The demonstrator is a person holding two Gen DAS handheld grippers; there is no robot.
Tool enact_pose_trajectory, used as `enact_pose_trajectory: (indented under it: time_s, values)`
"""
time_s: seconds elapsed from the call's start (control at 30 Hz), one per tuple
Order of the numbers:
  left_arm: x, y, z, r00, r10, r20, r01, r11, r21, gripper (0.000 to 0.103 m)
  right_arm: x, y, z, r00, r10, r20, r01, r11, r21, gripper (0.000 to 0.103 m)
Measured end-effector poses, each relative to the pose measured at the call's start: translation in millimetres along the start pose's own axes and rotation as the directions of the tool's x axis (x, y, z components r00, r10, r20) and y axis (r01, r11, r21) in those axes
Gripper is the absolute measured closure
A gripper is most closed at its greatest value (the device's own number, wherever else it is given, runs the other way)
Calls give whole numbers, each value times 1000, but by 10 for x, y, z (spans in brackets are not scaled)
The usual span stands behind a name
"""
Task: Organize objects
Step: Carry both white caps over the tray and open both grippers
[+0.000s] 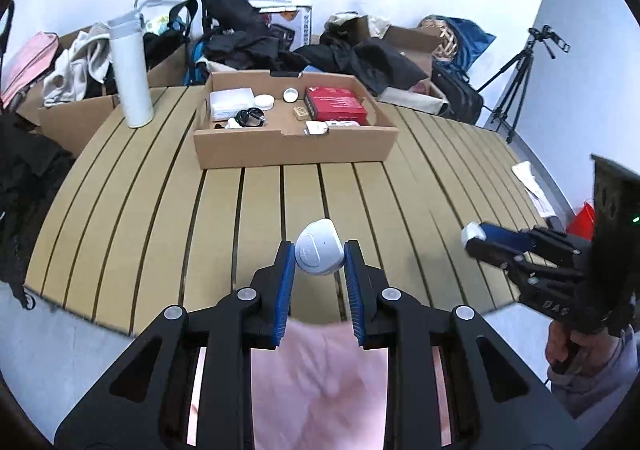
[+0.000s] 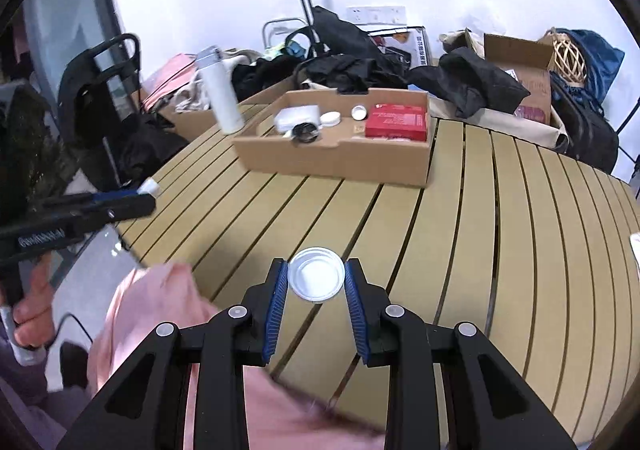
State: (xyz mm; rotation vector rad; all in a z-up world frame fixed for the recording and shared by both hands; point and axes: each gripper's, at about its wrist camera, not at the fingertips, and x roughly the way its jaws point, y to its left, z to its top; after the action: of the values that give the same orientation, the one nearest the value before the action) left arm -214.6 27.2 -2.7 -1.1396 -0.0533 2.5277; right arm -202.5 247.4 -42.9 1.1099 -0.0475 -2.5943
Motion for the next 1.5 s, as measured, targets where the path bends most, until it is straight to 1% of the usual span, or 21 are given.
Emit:
enact_pose_trajectory:
  time_s: [0.1, 0.2, 0.3, 0.4, 0.47, 0.57, 0.6, 0.67, 0.77, 0.83, 0.87, 0.97, 1.1, 1.17, 1.2, 1.23, 1.27, 1.3, 1.37, 1.4, 1.5]
  values:
    - [-134, -40, -85, 1000, 1, 3, -1, 1000, 9, 82, -73, 77, -224, 999, -2, -36, 3, 1000, 19, 71]
    - [-256, -57, -120, 999, -25, 20, 25, 1000, 14, 82, -183, 143, -337, 999, -3, -44, 4, 1000, 24, 71]
    - [-283, -42, -103, 999, -41, 29, 41, 999, 11, 82, -257, 198, -293, 1000, -3, -27, 4, 1000, 15, 71]
    - [-205, 10, 68, 998, -54, 28, 53, 998, 33, 82, -257, 235, -133, 1000, 12, -10, -12, 1000, -1, 71]
    - [-78, 110, 380, 996, -89, -3, 89, 995, 40, 82, -214, 202, 133, 999, 54, -1, -54, 999, 2, 71]
    - [143, 299, 967, 991, -115, -66, 115, 993, -9, 82, -121, 110, 802, 989, 150, 9, -150, 989, -8, 71]
    - [207, 332, 1142, 991, -114, -72, 114, 993, -10, 82, -74, 69, 1059, 986, 167, 9, -167, 986, -19, 71]
    - [422, 408, 1593, 994, -72, -84, 71, 997, -8, 81, 58, 11, 1562, 984, 177, 8, -176, 983, -44, 71]
    - [878, 569, 2020, 990, -62, -130, 53, 996, -74, 81, 473, -110, 2206, 985, 171, -36, -173, 984, -49, 71]
    - [1238, 662, 2131, 980, -66, -187, 43, 991, -123, 81, 895, -205, 2471, 983, 162, -83, -165, 986, -32, 71]
    - [1522, 706, 2154, 972, -46, -230, 15, 991, -135, 81, 1233, -276, 2560, 983, 137, -120, -140, 990, -23, 71]
    - [2246, 851, 2073, 944, -11, -330, -54, 981, -187, 81, 2014, -486, 2552, 966, 119, -229, -110, 993, 51, 71]
    - [2667, 925, 1910, 927, -8, -375, -66, 981, -184, 81, 2788, -639, 2429, 932, 127, -338, -92, 989, 118, 71]
    - [2762, 939, 1828, 917, -21, -398, -54, 983, -175, 80, 2954, -630, 2365, 921, 147, -361, -106, 986, 129, 71]
    - [2760, 948, 1805, 919, -18, -395, -52, 985, -167, 80, 3019, -625, 2332, 918, 126, -377, -88, 989, 117, 68]
    - [2735, 949, 1802, 921, -10, -390, -57, 985, -160, 72, 3077, -603, 2310, 916, 98, -389, -63, 993, 103, 63]
    - [2709, 961, 1810, 923, -7, -384, -58, 986, -157, 59, 3117, -600, 2301, 914, 91, -395, -55, 993, 101, 46]
    - [2660, 980, 1840, 928, -5, -372, -58, 986, -158, 54, 3127, -606, 2305, 914, 104, -392, -64, 991, 114, 32]
    - [2486, 1017, 1910, 941, 19, -337, -72, 987, -143, 41, 3073, -630, 2322, 919, 123, -374, -74, 987, 142, 29]
    - [2442, 1040, 1947, 942, 32, -333, -82, 987, -138, 38, 3005, -637, 2345, 923, 122, -365, -71, 986, 150, 29]
    - [2146, 1153, 2091, 944, 104, -312, -151, 980, -128, 16, 2711, -604, 2487, 937, 89, -338, -48, 991, 127, 29]
